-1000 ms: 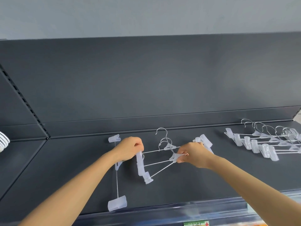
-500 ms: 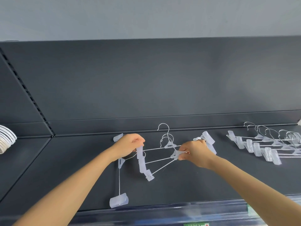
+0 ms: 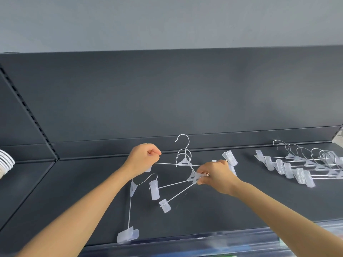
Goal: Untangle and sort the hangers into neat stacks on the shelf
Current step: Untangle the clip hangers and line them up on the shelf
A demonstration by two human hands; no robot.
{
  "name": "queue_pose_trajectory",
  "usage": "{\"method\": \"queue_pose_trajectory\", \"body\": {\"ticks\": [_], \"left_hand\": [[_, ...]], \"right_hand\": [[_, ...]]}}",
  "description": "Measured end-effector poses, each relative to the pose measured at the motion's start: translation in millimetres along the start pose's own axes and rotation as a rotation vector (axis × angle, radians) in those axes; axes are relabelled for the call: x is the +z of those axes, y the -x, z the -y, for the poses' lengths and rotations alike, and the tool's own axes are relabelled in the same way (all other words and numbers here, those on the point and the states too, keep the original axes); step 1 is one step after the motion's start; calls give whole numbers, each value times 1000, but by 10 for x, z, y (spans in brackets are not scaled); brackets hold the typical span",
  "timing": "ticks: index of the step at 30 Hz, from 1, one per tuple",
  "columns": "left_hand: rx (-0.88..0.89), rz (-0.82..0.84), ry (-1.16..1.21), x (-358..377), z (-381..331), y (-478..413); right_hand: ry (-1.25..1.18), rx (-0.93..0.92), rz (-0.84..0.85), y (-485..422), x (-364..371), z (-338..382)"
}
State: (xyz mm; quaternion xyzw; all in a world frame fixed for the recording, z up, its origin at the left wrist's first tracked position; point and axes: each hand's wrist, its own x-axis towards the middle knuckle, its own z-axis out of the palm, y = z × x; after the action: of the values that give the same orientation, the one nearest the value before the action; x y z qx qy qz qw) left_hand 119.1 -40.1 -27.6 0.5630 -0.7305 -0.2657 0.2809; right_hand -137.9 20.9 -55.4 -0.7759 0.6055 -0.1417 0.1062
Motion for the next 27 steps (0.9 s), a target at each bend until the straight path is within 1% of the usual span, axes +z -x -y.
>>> {"method": "queue_pose_trajectory", "body": {"ticks": [3,5,9,15,18,20,23,27], "left_hand": [[33,-13,-45,7,12,-27],[34,-28,-24,1,35,-34],[15,-36,36,20,16,-44],[2,76,17,268,-10,-63],[-25,119,51,408,-42,-105],[-53,181,37,472,-60,-127],[-42,285,-23,537,-69,-153],[-23,292,-50,582,-89,-171]], "right_hand": [[31,-30,-4,-15,15,29],[15,-24,4,-17,4,44],[-62,3,101,-2,-41,-25],[12,75,108,97,-34,-281],[-11,90,115,167,-87,-305],[-12,96,115,208,-108,-344],[9,110,81,250,-96,-415],[-18,131,46,243,-61,-484]]}}
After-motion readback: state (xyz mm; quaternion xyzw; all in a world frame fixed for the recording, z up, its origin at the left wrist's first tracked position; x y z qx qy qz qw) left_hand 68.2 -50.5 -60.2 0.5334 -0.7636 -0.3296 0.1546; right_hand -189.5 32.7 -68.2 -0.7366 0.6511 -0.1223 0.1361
